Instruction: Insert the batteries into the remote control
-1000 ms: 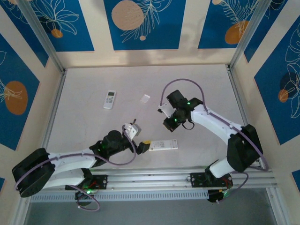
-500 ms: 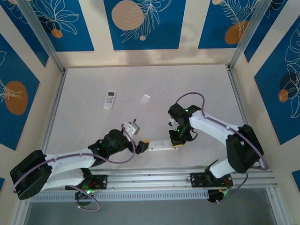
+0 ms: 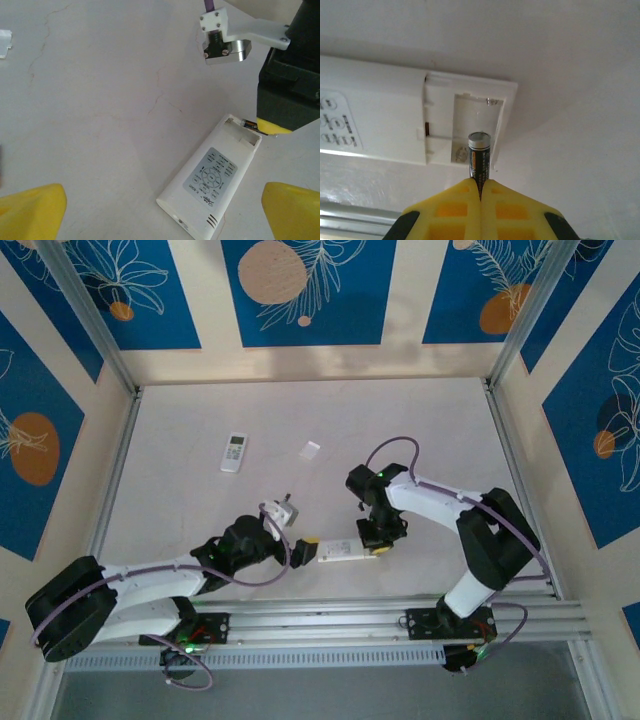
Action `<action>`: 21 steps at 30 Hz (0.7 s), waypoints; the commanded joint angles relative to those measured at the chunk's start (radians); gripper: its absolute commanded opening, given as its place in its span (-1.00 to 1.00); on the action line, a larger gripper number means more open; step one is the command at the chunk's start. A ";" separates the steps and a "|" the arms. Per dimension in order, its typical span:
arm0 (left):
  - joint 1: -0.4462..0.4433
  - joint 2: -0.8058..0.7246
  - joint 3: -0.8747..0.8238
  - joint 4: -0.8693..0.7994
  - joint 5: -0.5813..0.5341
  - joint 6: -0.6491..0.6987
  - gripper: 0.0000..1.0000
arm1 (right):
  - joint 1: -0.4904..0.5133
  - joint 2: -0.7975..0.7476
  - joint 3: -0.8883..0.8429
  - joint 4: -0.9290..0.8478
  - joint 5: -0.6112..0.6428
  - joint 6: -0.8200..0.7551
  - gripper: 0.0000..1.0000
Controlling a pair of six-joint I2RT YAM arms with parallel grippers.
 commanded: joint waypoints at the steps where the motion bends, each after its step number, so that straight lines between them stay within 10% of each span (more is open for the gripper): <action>1: 0.014 0.009 0.016 0.027 0.024 -0.015 1.00 | 0.011 0.034 0.031 0.023 0.011 0.030 -0.87; 21: 0.017 0.196 0.125 -0.087 0.211 -0.039 0.72 | 0.027 0.051 0.031 0.006 0.075 0.097 -0.66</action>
